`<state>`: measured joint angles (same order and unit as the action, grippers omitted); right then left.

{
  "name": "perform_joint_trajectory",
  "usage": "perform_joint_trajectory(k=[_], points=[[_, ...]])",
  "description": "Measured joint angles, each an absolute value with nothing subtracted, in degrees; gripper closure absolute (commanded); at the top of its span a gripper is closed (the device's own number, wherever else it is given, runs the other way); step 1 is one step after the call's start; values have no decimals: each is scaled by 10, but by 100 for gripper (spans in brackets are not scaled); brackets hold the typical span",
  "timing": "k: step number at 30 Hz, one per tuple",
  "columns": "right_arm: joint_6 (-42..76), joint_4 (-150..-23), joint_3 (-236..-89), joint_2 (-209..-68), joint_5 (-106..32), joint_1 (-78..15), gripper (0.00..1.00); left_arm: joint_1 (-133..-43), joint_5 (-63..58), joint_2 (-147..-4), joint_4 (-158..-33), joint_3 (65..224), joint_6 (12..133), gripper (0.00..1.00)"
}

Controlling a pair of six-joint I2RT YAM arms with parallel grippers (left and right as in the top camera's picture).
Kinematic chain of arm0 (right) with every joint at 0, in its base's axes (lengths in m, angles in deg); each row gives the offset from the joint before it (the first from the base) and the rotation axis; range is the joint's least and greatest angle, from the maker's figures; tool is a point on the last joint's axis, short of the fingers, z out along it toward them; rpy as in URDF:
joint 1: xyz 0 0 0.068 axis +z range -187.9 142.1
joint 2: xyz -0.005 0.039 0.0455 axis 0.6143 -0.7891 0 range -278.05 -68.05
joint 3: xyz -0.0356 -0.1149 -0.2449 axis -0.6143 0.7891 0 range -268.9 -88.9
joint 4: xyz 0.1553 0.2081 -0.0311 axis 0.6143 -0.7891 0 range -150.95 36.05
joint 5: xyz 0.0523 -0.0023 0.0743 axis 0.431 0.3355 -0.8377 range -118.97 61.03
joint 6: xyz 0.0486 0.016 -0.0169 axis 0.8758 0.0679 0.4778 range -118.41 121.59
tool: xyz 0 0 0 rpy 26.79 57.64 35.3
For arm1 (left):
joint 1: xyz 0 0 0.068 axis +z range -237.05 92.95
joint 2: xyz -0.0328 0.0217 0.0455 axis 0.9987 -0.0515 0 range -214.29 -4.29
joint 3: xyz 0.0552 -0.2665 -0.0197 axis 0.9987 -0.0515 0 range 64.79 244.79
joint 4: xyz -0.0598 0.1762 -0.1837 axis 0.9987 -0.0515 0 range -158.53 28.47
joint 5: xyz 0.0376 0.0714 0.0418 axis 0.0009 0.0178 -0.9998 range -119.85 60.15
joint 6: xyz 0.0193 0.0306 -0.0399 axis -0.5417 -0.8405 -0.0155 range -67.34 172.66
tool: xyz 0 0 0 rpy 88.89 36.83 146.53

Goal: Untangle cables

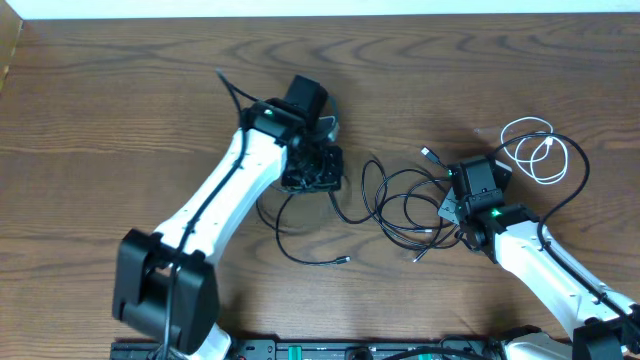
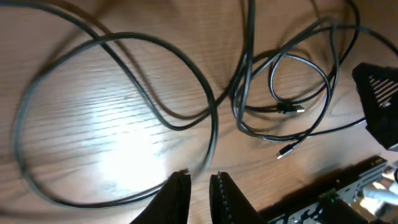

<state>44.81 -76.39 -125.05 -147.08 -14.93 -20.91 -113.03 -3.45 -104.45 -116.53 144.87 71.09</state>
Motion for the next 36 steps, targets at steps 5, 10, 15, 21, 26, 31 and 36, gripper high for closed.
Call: perform_joint_trajectory(k=[5,10,15,21,26,31,36], points=[[448,-761,-1250,-1471,-153,-209,95,-1157,-25,-1077,-1144,1449,711,60],[448,-760,-1250,-1471,-155,-209,93,-1173,-16,-1081,-1116,1449,681,27],[448,-760,-1250,-1471,-155,-209,93,-1174,-17,-1082,-1091,1449,665,27],[448,-760,-1250,-1471,-157,-209,91,-1187,-45,-1084,-1088,1449,661,27],[448,-760,-1250,-1471,-158,-209,90,-1215,-56,-1108,-1077,1449,659,27],[448,-760,-1250,-1471,-159,-209,89,-1241,-85,-1142,-1065,1449,664,18],[448,-760,-1250,-1471,-160,-209,88,-1252,-143,-1161,-1066,1448,676,18]])
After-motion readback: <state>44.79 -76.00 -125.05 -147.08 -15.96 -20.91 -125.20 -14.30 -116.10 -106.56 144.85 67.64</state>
